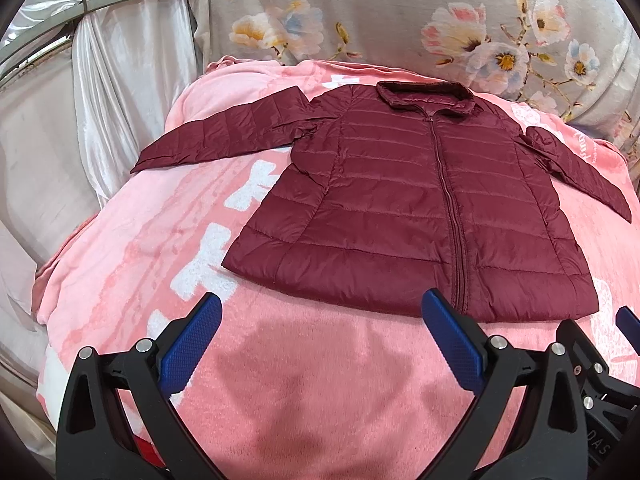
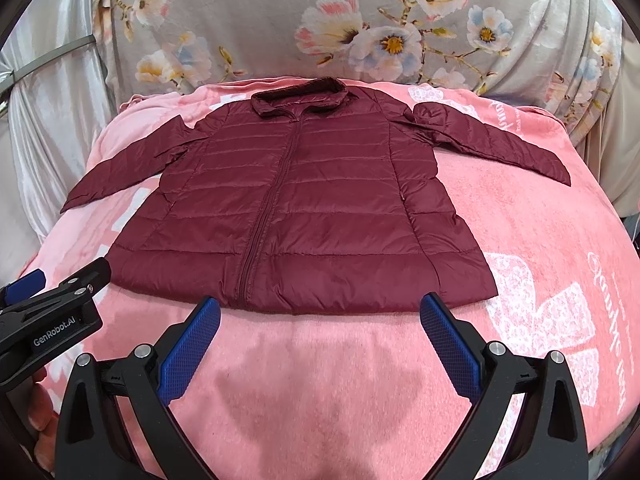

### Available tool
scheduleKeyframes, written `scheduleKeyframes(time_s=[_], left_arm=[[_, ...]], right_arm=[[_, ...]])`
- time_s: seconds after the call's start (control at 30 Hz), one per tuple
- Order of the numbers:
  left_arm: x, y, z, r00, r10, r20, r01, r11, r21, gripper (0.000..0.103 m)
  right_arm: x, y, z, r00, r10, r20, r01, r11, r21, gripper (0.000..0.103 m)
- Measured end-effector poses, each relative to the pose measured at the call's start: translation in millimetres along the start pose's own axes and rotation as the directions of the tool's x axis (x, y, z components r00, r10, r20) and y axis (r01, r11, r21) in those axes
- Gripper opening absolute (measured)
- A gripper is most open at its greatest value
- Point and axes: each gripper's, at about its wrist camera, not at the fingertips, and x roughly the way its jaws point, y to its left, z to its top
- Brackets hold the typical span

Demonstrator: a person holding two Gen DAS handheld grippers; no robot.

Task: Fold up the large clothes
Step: 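Grasp the sleeve cuff nearest the right tool and lift it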

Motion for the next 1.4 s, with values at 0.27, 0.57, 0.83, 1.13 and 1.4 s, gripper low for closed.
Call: scheduleKeyframes(time_s=[0.27, 0.57, 0.83, 1.13, 1.4], left_arm=[[12, 1, 8, 1.000, 0.004, -0.012, -0.004, 1.000, -0.005, 0.098], [46, 5, 36, 0.999, -0.027, -0.020, 0.027, 0.999, -0.042, 0.098], [83, 3, 73, 1.000, -0.001, 0.028, 0.003, 0.999, -0.046, 0.098], [110, -10, 92, 0.996, 0.043, 0.081, -0.040, 0.998, -0.039, 0.098], [134, -14, 95, 0.997, 0.058, 0.047, -0.056, 0.997, -0.049, 0.098]], right_arm=[[11, -5, 8, 1.000, -0.002, -0.014, 0.002, 1.000, 0.004, 0.098], [63, -110, 63, 0.998, 0.063, -0.013, -0.057, 0.964, 0.260, 0.098], [133, -318, 131, 0.984, -0.172, 0.044, 0.113, 0.799, 0.590, 0.098], [199, -458, 152, 0.963, -0.268, 0.036, 0.152, 0.645, 0.749, 0.091], [241, -503, 155, 0.944, -0.329, -0.034, 0.233, 0.590, 0.773, 0.079]])
